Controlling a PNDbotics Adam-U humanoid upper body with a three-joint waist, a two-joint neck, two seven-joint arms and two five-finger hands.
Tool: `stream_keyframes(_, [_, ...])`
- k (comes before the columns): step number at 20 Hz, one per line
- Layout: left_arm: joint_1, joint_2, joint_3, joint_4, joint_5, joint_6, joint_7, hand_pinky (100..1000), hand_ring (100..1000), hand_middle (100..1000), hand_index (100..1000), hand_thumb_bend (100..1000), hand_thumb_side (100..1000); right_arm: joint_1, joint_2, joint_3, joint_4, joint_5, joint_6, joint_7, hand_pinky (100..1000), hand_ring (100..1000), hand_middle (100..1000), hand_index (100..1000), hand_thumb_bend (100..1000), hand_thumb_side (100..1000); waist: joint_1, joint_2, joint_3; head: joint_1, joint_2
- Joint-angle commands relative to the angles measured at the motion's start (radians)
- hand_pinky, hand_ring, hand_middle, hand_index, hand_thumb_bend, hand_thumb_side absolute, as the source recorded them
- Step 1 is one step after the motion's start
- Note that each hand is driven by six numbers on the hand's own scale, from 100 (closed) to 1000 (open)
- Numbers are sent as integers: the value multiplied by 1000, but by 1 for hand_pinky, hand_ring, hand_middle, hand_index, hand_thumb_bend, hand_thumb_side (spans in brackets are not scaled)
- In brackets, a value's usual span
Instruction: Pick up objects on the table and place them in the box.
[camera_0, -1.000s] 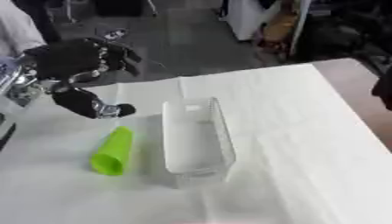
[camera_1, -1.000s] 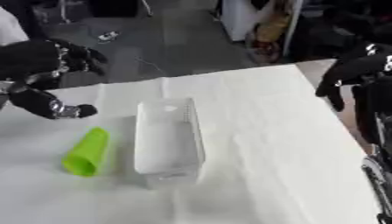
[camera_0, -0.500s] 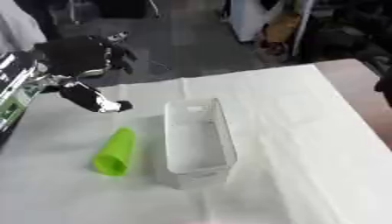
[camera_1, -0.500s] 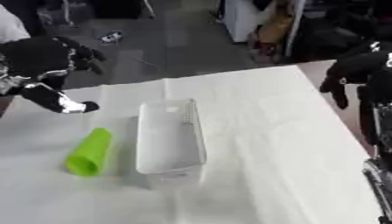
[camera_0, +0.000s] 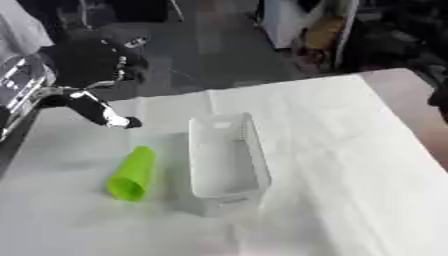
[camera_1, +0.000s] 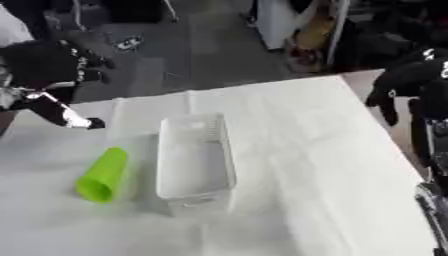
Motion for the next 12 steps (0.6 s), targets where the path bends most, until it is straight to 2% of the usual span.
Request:
stream_keyframes(1, [-46,-13,21,92,80,131,-152,474,598,795,790,667,1000,-4,-18,-3,-10,4,4,2,100,401,492,619,100,725,-3,-19,-1,3,-3])
stream_keyframes(3, [-61,-28,21,121,118,199,-244,295,433,663,747,742,1000,-5,-18,-2,-10,5,6,5,100,401,492,619,100,726,-2,-19,-2,4,-2])
stream_keyframes(7, [-85,-53,25,153,138,285,-366,194,342,571,697,789,1000,-7,-17,-1,-10,4,9,8,100,401,492,618,100,727,0,-19,-5,5,1])
stream_keyframes(9, [-93,-63,33,169,135,310,-404,193,378,563,670,801,1000,-8,-17,0,-10,3,10,10,100,401,493,618,100,728,1,-19,-6,6,1])
stream_keyframes(12, [-104,-77,52,204,133,346,-444,244,439,540,615,807,1000,-9,-17,0,-10,3,13,13,100,401,493,619,100,729,2,-20,-8,7,1])
